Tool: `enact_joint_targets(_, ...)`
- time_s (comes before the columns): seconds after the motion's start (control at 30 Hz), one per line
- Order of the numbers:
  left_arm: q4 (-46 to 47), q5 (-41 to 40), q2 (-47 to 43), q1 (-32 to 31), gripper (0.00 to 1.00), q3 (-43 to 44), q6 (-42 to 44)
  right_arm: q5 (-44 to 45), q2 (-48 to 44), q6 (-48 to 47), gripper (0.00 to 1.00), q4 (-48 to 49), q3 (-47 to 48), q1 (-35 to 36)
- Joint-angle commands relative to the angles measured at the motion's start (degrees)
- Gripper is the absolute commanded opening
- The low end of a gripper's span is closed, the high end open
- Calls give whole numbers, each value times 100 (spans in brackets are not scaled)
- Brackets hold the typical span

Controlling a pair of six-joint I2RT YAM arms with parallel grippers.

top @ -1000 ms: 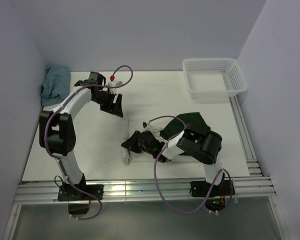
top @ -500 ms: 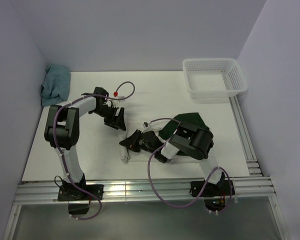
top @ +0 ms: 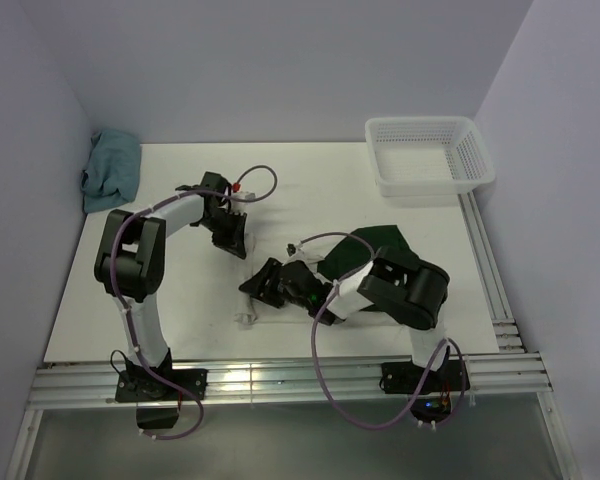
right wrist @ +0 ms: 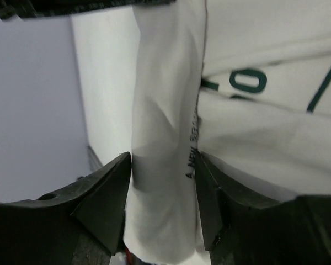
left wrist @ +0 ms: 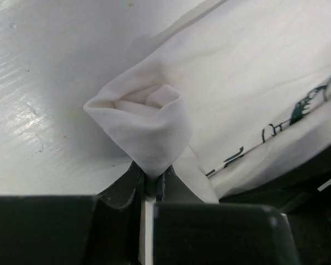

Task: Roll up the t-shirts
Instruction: Roll the tshirt

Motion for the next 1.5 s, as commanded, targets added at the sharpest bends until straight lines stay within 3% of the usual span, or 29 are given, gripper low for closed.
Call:
enact_joint_targets(0.0, -65, -1086, -243, -305, 0, 166, -53, 454, -378, -456, 58, -1414, 318, 273)
enact_joint_targets(0.1, -170, -1272, -199, -429, 0, 254, -273, 866, -527, -614, 59, -2013, 616, 449)
enact_joint_targets(0.4, -408, -1808, -129, -728, 0, 500, -378, 2309, -975, -650, 63, -5447, 1856, 1056)
enact_joint_targets(0.5, -478, -1888, -58, -798, 0, 614, -405, 2660, -984, -782, 66, -6065, 2313, 1214)
enact_joint_targets(0.67, -566, -1940, 12, -877, 0, 685, -414, 3091, -976, -1071, 66, -6287, 2814, 1355)
enact_joint_targets(0.87, -619, -1984, 82, -921, 0, 746, -405, 3329, -310, -1589, 43, -6559, 3858, 1346)
enact_joint_targets(1.17, -654, -2028, 109, -983, 0, 790, -414, 3364, 588, -1767, 39, -6910, 4757, 1188)
enact_joint_targets(1.47, -689, -2028, 126, -1000, 3, 852, -387, 3382, 677, -1424, 39, -7148, 4301, 1179)
